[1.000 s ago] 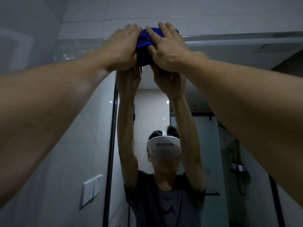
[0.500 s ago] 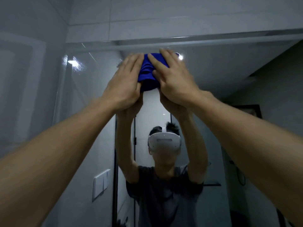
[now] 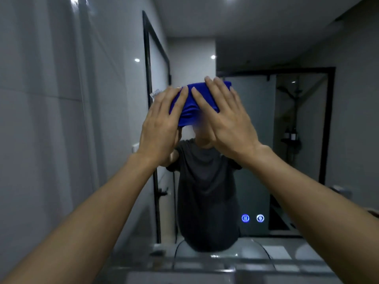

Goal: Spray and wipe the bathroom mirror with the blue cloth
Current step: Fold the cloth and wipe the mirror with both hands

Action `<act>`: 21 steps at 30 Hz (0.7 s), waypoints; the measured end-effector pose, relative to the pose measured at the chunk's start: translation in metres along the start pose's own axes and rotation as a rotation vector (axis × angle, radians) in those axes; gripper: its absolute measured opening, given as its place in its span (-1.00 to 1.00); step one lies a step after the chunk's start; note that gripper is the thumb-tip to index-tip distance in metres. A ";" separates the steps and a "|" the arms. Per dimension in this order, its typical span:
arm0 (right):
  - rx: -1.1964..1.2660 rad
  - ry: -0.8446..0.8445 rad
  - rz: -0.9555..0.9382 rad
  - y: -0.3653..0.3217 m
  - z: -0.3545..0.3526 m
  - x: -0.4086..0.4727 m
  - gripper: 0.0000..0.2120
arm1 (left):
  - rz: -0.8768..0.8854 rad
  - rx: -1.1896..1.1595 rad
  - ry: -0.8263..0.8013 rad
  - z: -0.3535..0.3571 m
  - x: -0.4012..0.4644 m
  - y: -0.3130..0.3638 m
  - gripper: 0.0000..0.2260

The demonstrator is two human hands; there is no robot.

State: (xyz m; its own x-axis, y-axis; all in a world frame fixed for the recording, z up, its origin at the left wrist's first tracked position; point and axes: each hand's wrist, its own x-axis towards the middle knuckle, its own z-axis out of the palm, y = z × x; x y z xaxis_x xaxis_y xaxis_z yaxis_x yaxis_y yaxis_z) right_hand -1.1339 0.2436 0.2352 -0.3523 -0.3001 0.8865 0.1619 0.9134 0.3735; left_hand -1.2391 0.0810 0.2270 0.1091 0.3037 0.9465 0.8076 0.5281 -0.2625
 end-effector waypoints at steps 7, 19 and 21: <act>0.101 -0.016 -0.010 -0.043 0.017 -0.119 -0.42 | -0.030 -0.192 -0.110 0.004 -0.109 0.036 -0.50; 0.218 -0.148 -0.011 -0.124 0.050 -0.301 -0.66 | -0.135 -0.213 -0.329 0.018 -0.293 0.099 -0.86; 0.222 -0.162 -0.007 -0.130 0.052 -0.316 -0.68 | -0.192 -0.236 -0.403 0.015 -0.306 0.107 -0.79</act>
State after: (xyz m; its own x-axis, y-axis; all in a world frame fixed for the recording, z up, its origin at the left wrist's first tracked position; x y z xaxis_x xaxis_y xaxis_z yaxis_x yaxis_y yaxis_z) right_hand -1.0917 0.2342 -0.1081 -0.4980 -0.2750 0.8224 -0.0407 0.9547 0.2946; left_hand -1.1947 0.0567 -0.0938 -0.2492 0.5253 0.8136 0.9053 0.4248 0.0030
